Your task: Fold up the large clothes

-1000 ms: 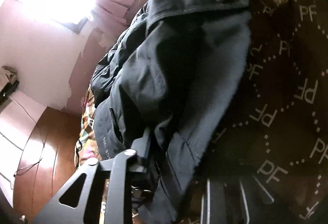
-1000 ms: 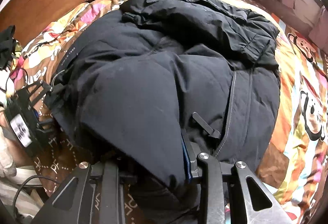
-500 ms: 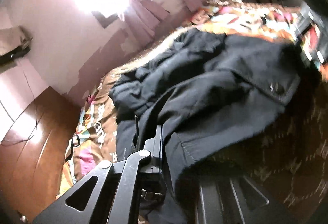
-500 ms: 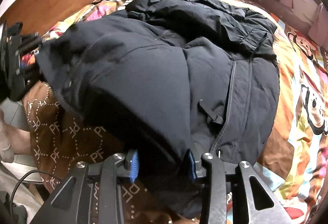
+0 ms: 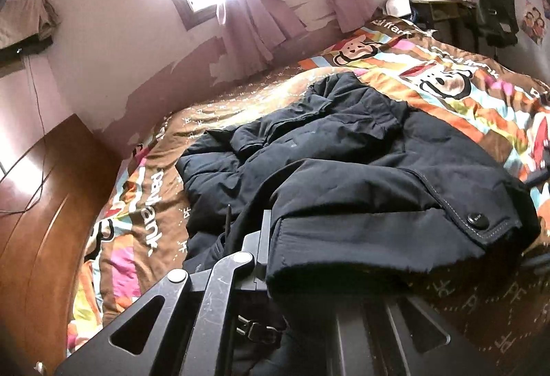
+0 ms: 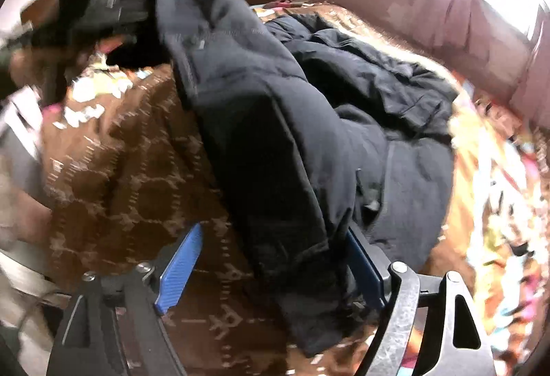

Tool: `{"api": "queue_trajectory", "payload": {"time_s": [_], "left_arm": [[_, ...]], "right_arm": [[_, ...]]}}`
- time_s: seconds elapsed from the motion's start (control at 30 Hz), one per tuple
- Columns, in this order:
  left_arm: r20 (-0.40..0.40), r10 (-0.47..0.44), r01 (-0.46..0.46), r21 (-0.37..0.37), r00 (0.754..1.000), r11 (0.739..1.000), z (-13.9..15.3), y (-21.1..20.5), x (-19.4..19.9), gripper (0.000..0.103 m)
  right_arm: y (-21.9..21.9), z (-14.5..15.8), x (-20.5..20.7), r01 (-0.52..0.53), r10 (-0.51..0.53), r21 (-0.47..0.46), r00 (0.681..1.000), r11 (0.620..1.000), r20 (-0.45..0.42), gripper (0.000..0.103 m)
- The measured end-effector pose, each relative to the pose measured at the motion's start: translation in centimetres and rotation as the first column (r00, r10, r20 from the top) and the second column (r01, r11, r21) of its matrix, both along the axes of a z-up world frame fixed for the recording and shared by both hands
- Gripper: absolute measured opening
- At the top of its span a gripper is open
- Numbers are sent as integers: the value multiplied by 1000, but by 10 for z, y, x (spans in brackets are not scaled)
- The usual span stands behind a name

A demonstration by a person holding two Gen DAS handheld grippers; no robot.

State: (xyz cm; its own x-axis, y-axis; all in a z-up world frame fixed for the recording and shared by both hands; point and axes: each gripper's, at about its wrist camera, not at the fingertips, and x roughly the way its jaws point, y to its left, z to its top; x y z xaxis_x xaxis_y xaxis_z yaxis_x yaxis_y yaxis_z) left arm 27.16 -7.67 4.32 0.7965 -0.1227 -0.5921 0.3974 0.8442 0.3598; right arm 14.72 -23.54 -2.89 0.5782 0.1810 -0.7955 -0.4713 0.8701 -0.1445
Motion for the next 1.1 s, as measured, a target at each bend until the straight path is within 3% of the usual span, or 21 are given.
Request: {"api": "queue_trajectory", "payload": {"time_s": [0.13, 0.2, 0.37, 0.47, 0.53, 0.63, 0.7, 0.8, 0.93, 1.1], "left_arm": [[-2, 0, 0, 3, 1000, 1000, 3, -2, 7, 6], [-5, 10, -10, -6, 1000, 1000, 4, -2, 8, 6], [-12, 26, -27, -46, 1000, 999, 0, 9, 2, 6], [-10, 24, -24, -50, 1000, 998, -1, 14, -5, 6], [-3, 20, -20, -47, 1000, 999, -1, 16, -9, 6], [6, 19, -18, -47, 1000, 999, -2, 22, -15, 6], [20, 25, -24, -50, 999, 998, -1, 26, -18, 6], [36, 37, -35, -54, 999, 998, 1, 32, -20, 6], [47, 52, -49, -74, 998, 996, 10, 39, -20, 6], [107, 54, -42, -108, 993, 993, 29, 43, -27, 5]], "right_arm": [[13, -12, -2, -4, 6, -89, 1000, 996, 27, 81], [23, -20, -7, -8, 19, -168, 998, 986, 67, 88], [46, -47, -15, 48, 33, -395, 980, 918, 198, 89], [47, -63, -10, 119, 30, -520, 963, 846, 269, 89], [42, -65, -6, 158, 19, -548, 953, 821, 302, 89], [30, -53, -1, 192, -20, -513, 946, 837, 323, 88], [22, -39, -2, 229, -26, -496, 923, 838, 383, 88], [15, -18, -3, 243, -8, -468, 894, 850, 449, 65], [11, 11, -2, 256, -4, -422, 859, 870, 512, 17], [-3, 47, 13, 257, -76, -297, 858, 920, 508, 8]]}}
